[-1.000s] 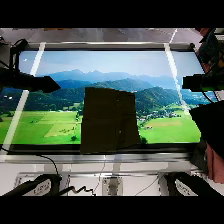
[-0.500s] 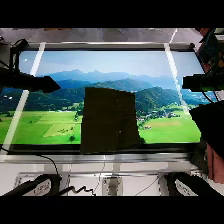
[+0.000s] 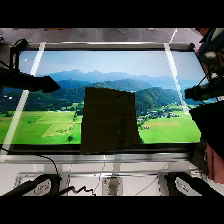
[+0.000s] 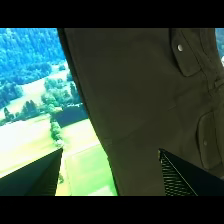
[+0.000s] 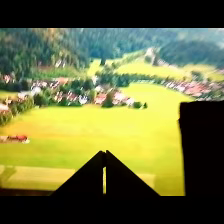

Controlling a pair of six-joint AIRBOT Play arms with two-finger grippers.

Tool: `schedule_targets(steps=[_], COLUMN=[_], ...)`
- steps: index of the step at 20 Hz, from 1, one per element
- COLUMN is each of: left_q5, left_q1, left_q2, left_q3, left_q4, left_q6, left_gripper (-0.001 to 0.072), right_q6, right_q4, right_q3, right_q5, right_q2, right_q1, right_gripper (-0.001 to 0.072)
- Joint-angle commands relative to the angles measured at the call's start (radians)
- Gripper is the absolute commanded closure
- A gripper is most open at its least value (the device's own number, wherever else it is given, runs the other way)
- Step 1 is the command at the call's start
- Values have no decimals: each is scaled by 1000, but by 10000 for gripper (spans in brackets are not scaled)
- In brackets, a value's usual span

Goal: Fold the clothes and pants, and hang the long-sleeved shirts on hangers.

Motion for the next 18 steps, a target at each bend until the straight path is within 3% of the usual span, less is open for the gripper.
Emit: schedule_targets(steps=[1,2,3,5,6,11,14,16,18], left_q5=[-2,-2,-6,-27,-38,-76,-156,-154,-148], left_q1=[1,1,1,1,1,3,6,23,47], left_q2=[-1,-1,-1,-1,-1,0,9,47,107], left_q3=[1,1,0,0,0,-2,-23,-107,-245], left_q4=[-43,-46,-47,-53,-52,32,150,149,148], left_q6=[-10,-31,-50,-73,-73,-74,-96,-90,-67], left_gripper=[13,13,12,13,12,22,22,22,22], right_q6=[-214,-219,-219,-215,-215,-98,-103,-119,-159], right_q4=[380,454,510,589,617,694,793,829,879], right_q3=[-260,-355,-443,-592,-658,-805,-807,-807,-807], right_q5=[37,27,-13,-80,-108,-266,-304,-333,-358], right_q2=[-21,-21,-21,-22,-27,-87,-135,-162,-183], right_q1=[-118,-119,-112,-89,-72,26,71,98,125], right_gripper=[666,664,609,225,166,170,175,238,241])
